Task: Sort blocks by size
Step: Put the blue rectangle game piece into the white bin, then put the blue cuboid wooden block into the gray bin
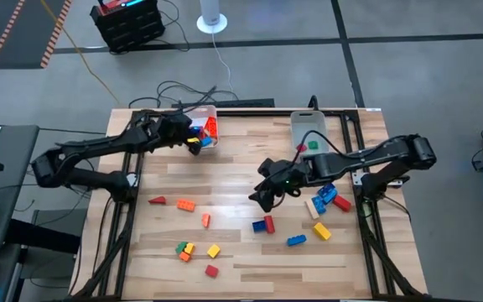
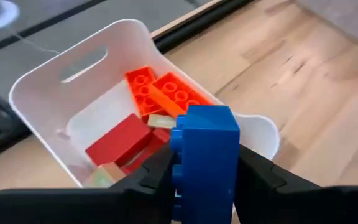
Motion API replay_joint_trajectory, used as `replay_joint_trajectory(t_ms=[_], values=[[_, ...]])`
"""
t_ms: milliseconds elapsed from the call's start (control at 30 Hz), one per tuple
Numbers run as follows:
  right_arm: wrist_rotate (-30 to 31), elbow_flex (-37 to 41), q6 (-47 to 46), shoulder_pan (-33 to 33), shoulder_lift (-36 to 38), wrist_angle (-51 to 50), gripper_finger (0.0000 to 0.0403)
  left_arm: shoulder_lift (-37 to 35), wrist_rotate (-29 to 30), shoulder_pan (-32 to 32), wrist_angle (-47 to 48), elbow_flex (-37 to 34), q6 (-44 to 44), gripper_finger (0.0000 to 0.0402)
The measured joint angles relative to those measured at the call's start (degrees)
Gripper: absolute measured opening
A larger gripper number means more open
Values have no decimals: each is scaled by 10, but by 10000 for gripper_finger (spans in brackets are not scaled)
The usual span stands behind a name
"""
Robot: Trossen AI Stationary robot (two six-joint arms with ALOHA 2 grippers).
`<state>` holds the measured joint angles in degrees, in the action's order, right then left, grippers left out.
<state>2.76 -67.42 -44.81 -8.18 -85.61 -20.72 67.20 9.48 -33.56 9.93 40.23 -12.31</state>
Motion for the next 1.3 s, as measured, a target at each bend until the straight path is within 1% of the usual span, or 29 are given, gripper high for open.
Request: replay_joint_trajectory(t_ms=[100, 200, 267, 367, 433, 533, 700, 900, 1033, 1100, 1200, 1300], values=[[0, 0, -3, -2, 1, 1, 244, -8, -35, -12, -7, 10, 19, 150], [-4, 0, -14, -1, 1, -3, 244, -13, -38, -12, 0, 25, 40, 183], [-19, 0, -19, -2, 1, -14, 244, -14, -38, -12, 8, 34, 52, 205], [-26, 0, -8, -17, 0, -41, 244, -14, -38, -12, 45, 52, 53, 234], [-27, 0, 17, -32, 0, -49, 244, -14, -48, -12, 78, 67, 47, 245], [-29, 0, 74, -60, 0, -50, 244, -19, -78, -11, 115, 84, 43, 250], [-30, 0, 140, -97, -38, -43, 244, -36, -141, -6, 122, 90, -2, 249], [-41, -5, 163, -100, -114, -33, 247, -75, -148, 9, 127, 90, -34, 248], [-41, -64, 212, -95, -173, -117, 254, -107, -148, 13, 139, 90, -31, 248], [-26, -100, 247, -96, -204, -167, 255, -121, -146, 11, 150, 90, -30, 247], [-10, -142, 290, -96, -248, -201, 255, -138, -143, 11, 167, 90, -30, 247], [-9, -172, 303, -92, -283, -217, 255, -150, -143, 11, 195, 90, -31, 247]])
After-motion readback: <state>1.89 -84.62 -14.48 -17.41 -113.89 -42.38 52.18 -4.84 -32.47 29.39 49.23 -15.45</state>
